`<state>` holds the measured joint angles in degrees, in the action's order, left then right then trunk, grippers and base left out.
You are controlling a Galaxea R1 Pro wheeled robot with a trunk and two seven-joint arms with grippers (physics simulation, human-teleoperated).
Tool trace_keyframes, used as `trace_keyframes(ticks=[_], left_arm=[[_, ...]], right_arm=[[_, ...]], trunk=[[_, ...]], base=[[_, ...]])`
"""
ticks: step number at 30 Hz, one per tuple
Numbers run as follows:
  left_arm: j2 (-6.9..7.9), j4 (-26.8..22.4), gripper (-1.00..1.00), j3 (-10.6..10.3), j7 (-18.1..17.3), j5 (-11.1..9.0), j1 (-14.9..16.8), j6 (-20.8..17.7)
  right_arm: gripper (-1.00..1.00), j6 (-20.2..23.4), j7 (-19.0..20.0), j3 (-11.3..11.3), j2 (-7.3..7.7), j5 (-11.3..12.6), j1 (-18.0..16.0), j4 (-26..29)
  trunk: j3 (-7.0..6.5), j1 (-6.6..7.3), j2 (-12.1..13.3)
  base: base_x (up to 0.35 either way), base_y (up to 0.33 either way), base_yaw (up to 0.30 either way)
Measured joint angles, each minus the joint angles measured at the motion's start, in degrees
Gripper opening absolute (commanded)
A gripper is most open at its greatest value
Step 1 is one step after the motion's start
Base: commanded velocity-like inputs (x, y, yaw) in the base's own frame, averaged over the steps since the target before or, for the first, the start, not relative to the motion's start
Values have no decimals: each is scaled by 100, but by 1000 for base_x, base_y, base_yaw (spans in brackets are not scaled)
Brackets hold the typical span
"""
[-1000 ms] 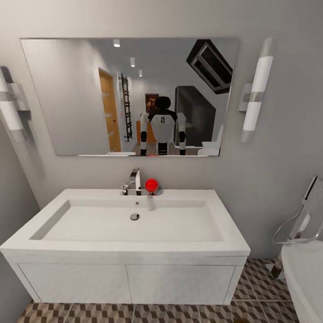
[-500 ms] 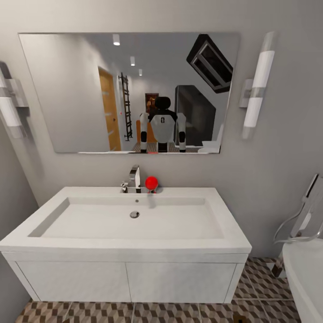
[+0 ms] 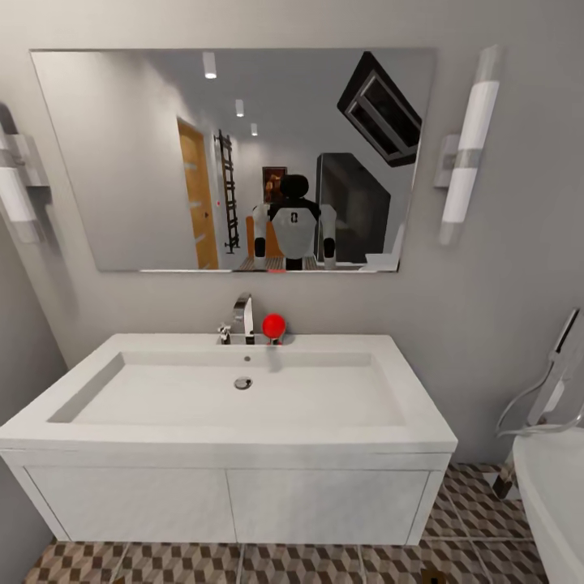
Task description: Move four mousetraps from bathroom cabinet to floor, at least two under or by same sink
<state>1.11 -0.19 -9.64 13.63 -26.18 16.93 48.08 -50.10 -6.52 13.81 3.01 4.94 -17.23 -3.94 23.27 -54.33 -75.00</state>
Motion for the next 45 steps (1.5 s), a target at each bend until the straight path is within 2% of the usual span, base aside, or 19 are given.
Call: trace_keyframes(ticks=[14, 17, 20, 23, 25, 30, 34, 38, 40, 43, 45], left_arm=[[-1, -7, -100, -95, 115, 81, 0, 1], [7, -17, -100, -106, 162, 384, 0, -27], [14, -60, -100, -106, 372, 980, 0, -326], [1, -103, -100, -92, 529, 1318, 0, -549], [-3, -116, -100, -87, 576, 1418, 0, -607], [2, -122, -100, -79, 617, 1466, 0, -655], [7, -181, -100, -87, 897, 1480, 0, -686], [27, -358, -100, -101, 1021, 1505, 0, -976], [11, -401, -100, -106, 1039, 1653, 0, -1070], [3, -419, -100, -104, 1051, 2011, 0, -1108], [-2, -429, -100, -100, 1053, 2167, 0, -1103]], right_arm=[[-100, 36, -6, 34, -3, -24, 0, 9], [-100, 38, -6, 36, -5, -29, 0, 9], [-100, 39, -6, 35, -4, -30, 0, 9], [-100, 39, -6, 36, -1, -31, 0, 9], [-100, 39, -6, 37, -3, -32, 0, 9], [-100, 39, -6, 37, -6, -32, 0, 9], [-100, 39, -6, 35, -8, -34, 0, 9], [-100, 39, -12, 21, -7, -44, 0, 21], [-100, 42, -13, 20, -7, -47, 0, 31], [-100, 40, -10, 20, -8, -60, 0, 36], [-100, 29, -10, 16, -7, -71, 0, 48]], trunk=[[252, -308, -562], [305, -374, -682], [359, -439, -802], [413, -505, -923], [449, -549, -1003], [539, -659, -1204], [611, -747, -1364], [629, -770, -1406], [629, -770, -1406], [629, -770, -1406], [629, -770, -1406]], base=[[0, 0, 0], [0, 0, 0], [0, 0, 0], [0, 0, 0], [0, 0, 0], [0, 0, 0], [0, 0, 0], [0, 0, 0], [0, 0, 0], [0, 0, 0], [0, 0, 0]])
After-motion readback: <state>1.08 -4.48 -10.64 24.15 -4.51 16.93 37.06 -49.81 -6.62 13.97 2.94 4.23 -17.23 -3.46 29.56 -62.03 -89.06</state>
